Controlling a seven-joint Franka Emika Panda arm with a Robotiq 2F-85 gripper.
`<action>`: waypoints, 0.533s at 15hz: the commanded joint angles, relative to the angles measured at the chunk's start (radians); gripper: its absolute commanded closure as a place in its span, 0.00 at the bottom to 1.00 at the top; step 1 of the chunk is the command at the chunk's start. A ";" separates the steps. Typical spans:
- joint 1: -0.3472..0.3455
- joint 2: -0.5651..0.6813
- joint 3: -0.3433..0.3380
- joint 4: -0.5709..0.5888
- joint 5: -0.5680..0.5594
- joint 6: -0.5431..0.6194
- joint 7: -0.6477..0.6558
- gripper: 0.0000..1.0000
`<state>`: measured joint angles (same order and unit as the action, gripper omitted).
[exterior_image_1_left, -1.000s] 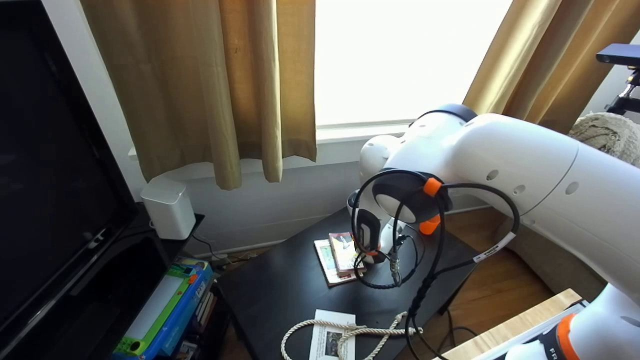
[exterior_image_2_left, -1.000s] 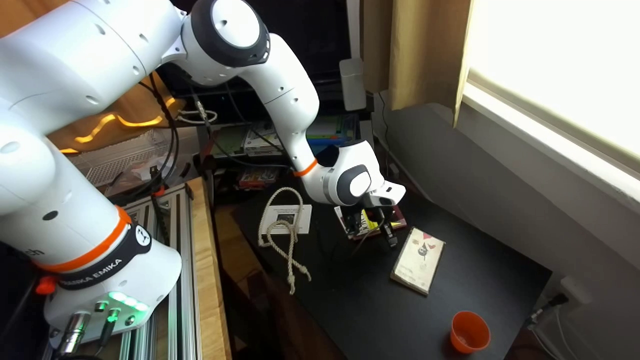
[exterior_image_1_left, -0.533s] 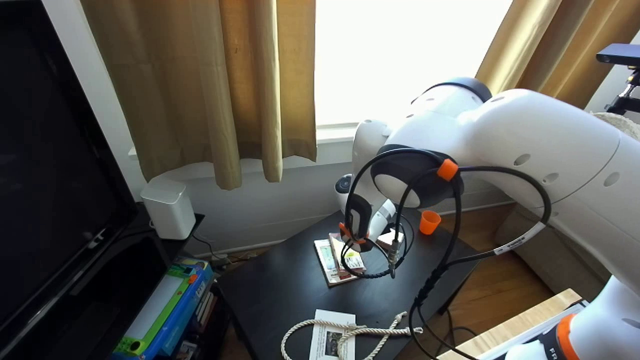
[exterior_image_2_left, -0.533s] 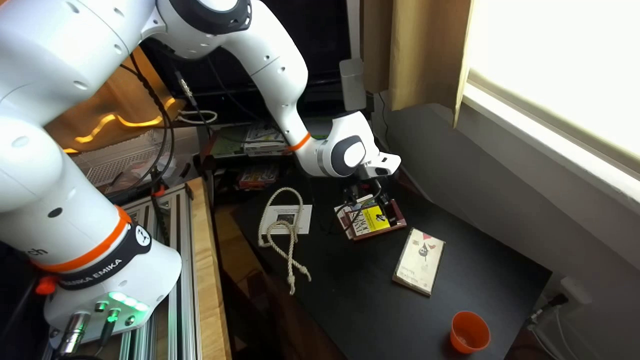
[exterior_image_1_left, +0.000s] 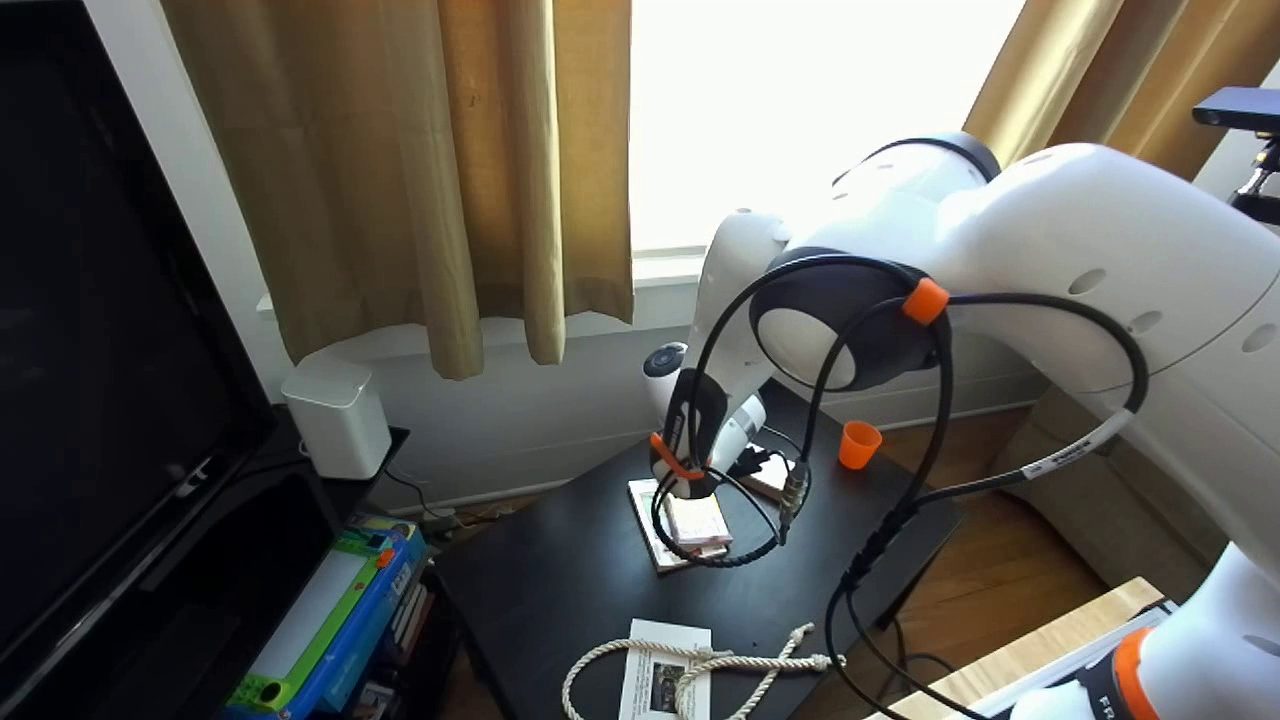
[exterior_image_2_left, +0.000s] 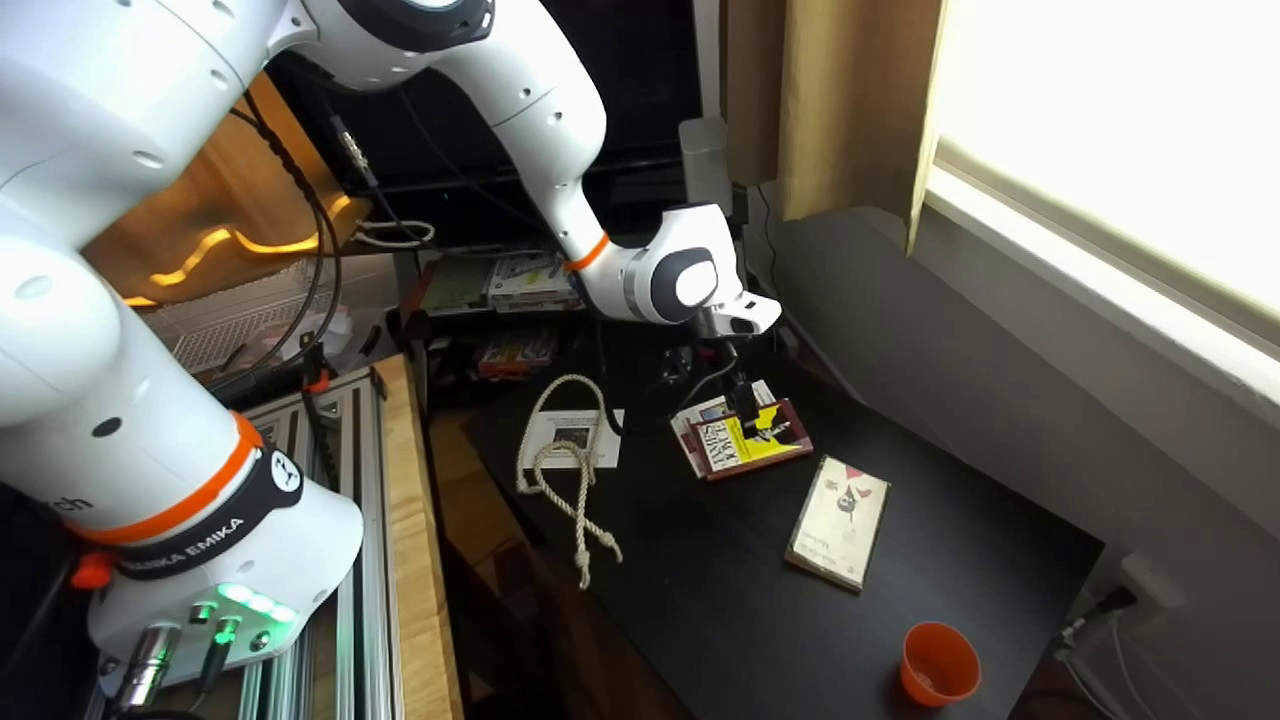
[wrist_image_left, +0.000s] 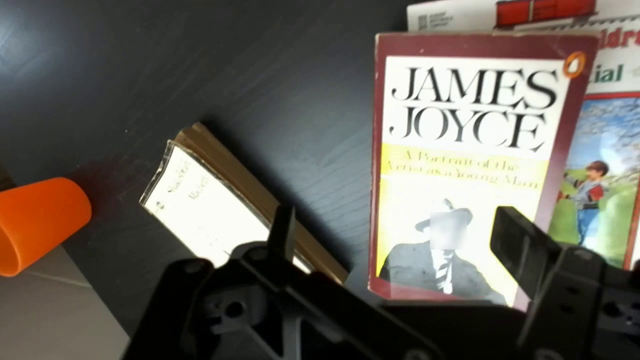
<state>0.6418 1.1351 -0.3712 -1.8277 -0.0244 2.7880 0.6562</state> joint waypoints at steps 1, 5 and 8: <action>-0.076 0.022 0.096 0.067 0.016 -0.069 -0.022 0.00; -0.144 0.063 0.179 0.135 0.012 -0.115 -0.033 0.00; -0.148 0.102 0.162 0.173 0.012 -0.054 0.015 0.00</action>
<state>0.5151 1.1831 -0.2110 -1.7160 -0.0244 2.7004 0.6476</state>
